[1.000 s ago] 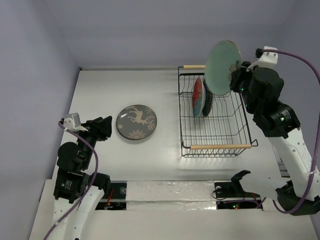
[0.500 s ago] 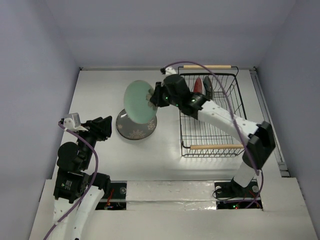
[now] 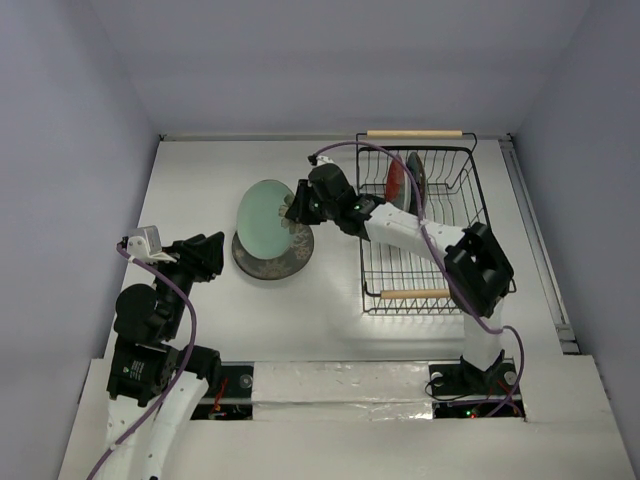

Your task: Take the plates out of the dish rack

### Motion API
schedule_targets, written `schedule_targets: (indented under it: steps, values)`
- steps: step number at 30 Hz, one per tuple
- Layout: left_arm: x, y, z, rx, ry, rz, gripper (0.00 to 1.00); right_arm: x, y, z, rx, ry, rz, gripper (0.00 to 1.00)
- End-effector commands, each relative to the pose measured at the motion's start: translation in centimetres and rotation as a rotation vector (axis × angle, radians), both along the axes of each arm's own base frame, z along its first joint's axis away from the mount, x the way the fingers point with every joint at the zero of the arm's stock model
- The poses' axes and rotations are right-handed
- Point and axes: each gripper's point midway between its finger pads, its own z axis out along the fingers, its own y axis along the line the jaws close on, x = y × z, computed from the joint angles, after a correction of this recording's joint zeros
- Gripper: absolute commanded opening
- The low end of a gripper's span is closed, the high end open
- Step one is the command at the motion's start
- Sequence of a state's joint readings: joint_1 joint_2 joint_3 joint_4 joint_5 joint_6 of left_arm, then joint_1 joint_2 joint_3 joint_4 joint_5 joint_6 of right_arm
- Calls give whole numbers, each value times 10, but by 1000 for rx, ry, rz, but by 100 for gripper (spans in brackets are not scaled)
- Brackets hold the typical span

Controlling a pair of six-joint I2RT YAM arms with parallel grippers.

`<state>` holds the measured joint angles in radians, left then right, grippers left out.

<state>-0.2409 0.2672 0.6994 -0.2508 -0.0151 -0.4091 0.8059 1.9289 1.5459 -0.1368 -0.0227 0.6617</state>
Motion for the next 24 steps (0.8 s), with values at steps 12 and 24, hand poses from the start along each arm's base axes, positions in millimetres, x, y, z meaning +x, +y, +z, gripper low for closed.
schedule_targets:
  steps: [12, 24]
  values:
    - [3, -4, 9, -10, -43, -15, 45, 5, 27, 18, 233, -17, -6, 1]
    - [1, -3, 11, -12, -49, -15, 45, -6, 14, -34, 135, 59, -12, 27]
